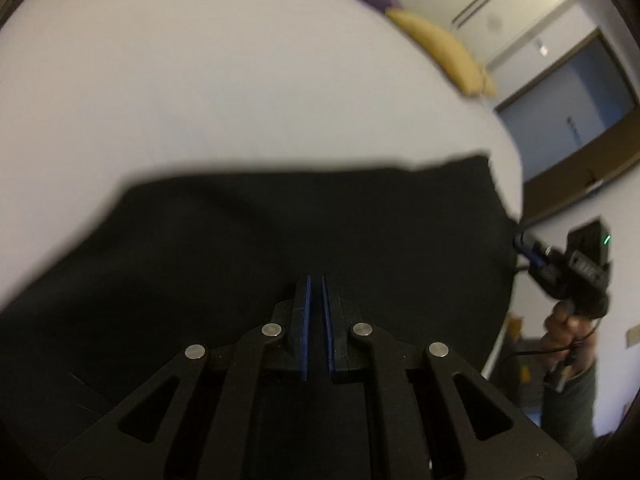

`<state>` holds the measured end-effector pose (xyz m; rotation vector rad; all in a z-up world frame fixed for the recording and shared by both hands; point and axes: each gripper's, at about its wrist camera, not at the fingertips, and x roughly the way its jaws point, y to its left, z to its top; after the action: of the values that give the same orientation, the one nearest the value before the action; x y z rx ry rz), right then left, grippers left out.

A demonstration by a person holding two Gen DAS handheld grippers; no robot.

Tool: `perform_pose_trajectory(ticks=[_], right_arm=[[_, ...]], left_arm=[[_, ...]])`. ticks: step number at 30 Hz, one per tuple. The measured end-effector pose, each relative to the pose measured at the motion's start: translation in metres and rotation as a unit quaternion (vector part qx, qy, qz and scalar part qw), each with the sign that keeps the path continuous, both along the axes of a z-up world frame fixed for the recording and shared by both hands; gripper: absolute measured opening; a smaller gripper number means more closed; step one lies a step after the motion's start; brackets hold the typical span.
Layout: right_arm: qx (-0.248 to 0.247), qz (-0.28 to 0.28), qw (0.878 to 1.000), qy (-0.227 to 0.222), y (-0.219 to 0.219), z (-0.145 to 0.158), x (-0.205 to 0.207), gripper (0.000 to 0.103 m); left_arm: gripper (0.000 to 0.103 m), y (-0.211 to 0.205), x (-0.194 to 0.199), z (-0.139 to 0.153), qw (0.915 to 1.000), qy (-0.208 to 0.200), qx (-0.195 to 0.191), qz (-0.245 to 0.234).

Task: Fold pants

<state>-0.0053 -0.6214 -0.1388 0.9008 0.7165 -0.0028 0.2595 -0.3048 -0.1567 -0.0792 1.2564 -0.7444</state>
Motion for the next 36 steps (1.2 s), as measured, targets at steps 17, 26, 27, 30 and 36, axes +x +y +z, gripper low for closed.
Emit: perform_pose_trajectory(ticks=[17, 26, 27, 30, 36], right_arm=[[0.018, 0.046, 0.999, -0.004, 0.046, 0.008, -0.002, 0.033], [0.009, -0.128, 0.99, 0.052, -0.011, -0.027, -0.068, 0.0], [-0.004, -0.157, 0.986, 0.06, -0.023, -0.021, -0.082, 0.002], [-0.011, -0.242, 0.969, 0.05, -0.051, -0.004, -0.122, 0.044], [0.07, -0.228, 0.971, -0.028, -0.079, -0.005, -0.118, 0.05]], left_arm=[[0.007, 0.062, -0.058, 0.005, 0.9948, 0.007, -0.029, 0.097], [0.007, 0.076, -0.1, -0.009, 0.9898, 0.015, -0.081, 0.117], [0.007, 0.063, -0.096, -0.015, 0.9894, 0.014, -0.08, 0.12], [0.007, 0.043, -0.104, -0.002, 0.9911, 0.0, -0.053, 0.122], [0.007, -0.028, -0.087, 0.033, 0.9913, -0.014, -0.105, 0.079]])
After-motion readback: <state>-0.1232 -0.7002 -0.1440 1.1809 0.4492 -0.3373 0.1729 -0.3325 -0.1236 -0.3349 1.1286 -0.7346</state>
